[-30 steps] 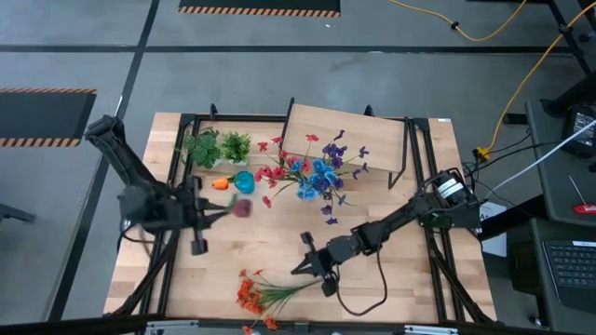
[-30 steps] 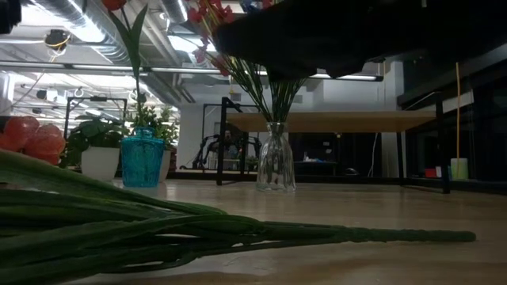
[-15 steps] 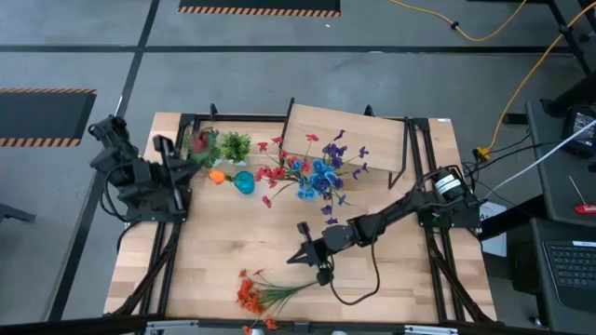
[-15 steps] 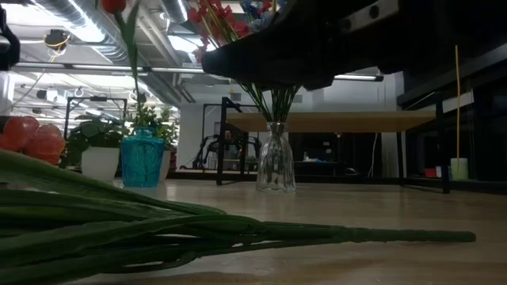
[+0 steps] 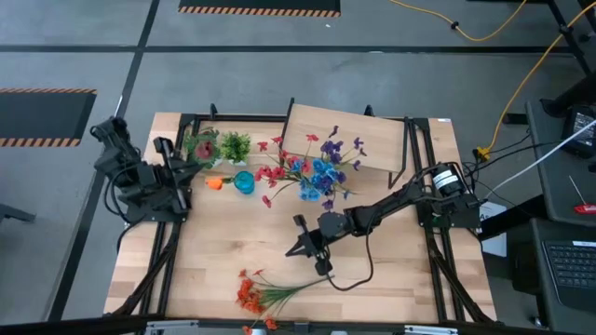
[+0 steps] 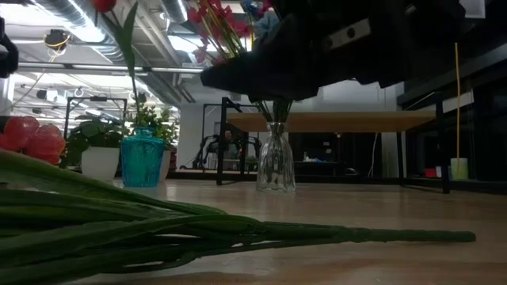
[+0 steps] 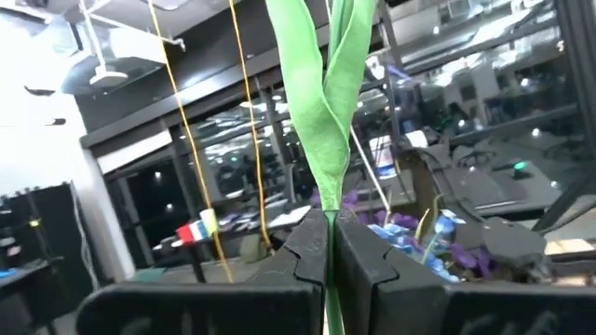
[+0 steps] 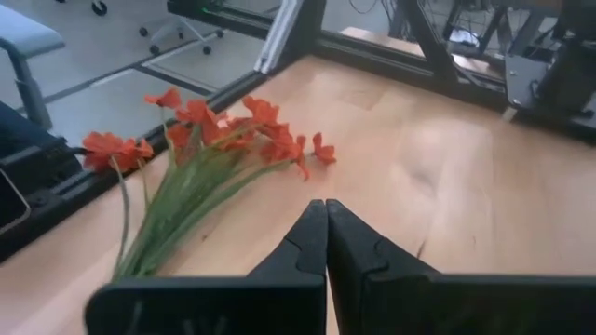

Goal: Pick and place flowers into a vace then onto a shelf
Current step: Put the dark red tulip into the blue vase

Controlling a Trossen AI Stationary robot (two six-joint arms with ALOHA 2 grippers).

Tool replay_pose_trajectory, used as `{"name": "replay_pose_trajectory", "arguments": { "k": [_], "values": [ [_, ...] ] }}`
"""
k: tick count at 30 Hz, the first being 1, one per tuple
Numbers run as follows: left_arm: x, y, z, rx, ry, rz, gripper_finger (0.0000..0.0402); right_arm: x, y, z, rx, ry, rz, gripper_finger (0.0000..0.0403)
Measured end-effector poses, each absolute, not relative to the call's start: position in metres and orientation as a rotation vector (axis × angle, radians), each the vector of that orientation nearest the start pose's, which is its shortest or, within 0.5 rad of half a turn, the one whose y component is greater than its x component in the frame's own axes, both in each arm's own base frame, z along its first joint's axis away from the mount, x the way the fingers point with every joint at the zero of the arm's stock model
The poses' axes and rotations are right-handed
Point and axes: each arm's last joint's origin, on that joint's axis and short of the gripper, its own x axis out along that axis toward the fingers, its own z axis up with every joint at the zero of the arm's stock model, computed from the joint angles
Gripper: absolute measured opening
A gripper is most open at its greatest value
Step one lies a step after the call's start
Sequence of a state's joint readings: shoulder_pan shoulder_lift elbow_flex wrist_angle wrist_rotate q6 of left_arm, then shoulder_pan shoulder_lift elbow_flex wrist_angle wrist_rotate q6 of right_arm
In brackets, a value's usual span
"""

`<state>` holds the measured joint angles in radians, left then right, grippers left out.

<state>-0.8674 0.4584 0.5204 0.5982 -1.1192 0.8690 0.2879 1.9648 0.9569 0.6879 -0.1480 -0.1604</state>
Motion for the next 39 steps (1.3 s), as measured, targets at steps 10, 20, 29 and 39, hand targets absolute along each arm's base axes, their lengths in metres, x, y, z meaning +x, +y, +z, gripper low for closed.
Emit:
{"name": "replay_pose_trajectory", "arguments": {
  "k": [10, 20, 29, 39],
  "values": [
    [0.08, -0.037, 0.291, 0.238, -0.381, 0.408, 0.0003, 0.378, 0.115, 0.144, -0.125, 0.279, 0.453, 0.0],
    [0.092, -0.027, 0.244, 0.2, -0.353, 0.479, 0.0003, 0.379, 0.116, 0.149, -0.091, 0.23, 0.444, 0.0],
    [0.1, -0.012, 0.214, 0.112, -0.367, 0.524, 0.0003, 0.38, 0.116, 0.154, -0.091, 0.178, 0.442, 0.0],
    [0.105, 0.001, 0.214, 0.104, -0.41, 0.519, 0.0003, 0.381, 0.114, 0.156, -0.097, 0.154, 0.434, 0.0]
  ]
}}
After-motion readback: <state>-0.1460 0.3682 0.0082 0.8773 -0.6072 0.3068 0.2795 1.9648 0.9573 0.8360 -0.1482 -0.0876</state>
